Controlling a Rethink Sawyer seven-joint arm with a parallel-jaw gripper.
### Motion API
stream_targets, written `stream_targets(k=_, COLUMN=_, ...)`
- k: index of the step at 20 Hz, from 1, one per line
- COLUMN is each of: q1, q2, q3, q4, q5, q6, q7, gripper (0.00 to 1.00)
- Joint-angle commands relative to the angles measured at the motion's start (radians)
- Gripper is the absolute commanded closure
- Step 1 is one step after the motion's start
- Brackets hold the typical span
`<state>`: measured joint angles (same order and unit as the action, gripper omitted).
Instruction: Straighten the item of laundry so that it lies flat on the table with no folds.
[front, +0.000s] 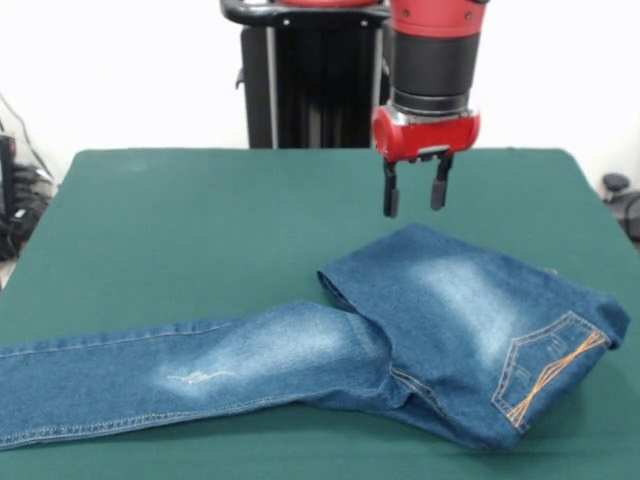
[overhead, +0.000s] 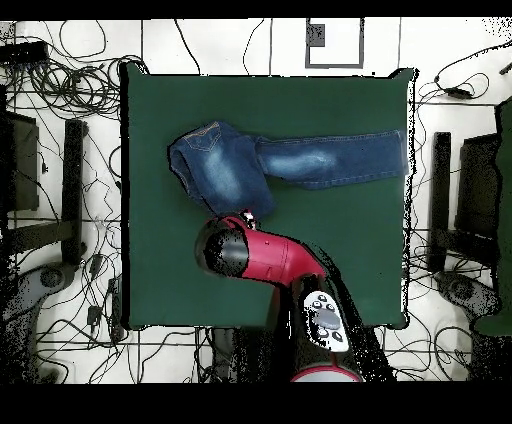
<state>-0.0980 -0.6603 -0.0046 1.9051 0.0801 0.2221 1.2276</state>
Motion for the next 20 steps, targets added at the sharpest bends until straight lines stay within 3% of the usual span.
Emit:
stream_targets(k=1, q1=0.031, q2=0.062, q3=0.105, q4=0.067, q5=0.073, q6=-0.062, q7=0.304, gripper=0.00)
stream_targets(k=20, q1=0.007, q2=0.079, q3=0.129, q4=0.078, q5=0.082, q6=-0.114, q7=0.296, gripper=0.00)
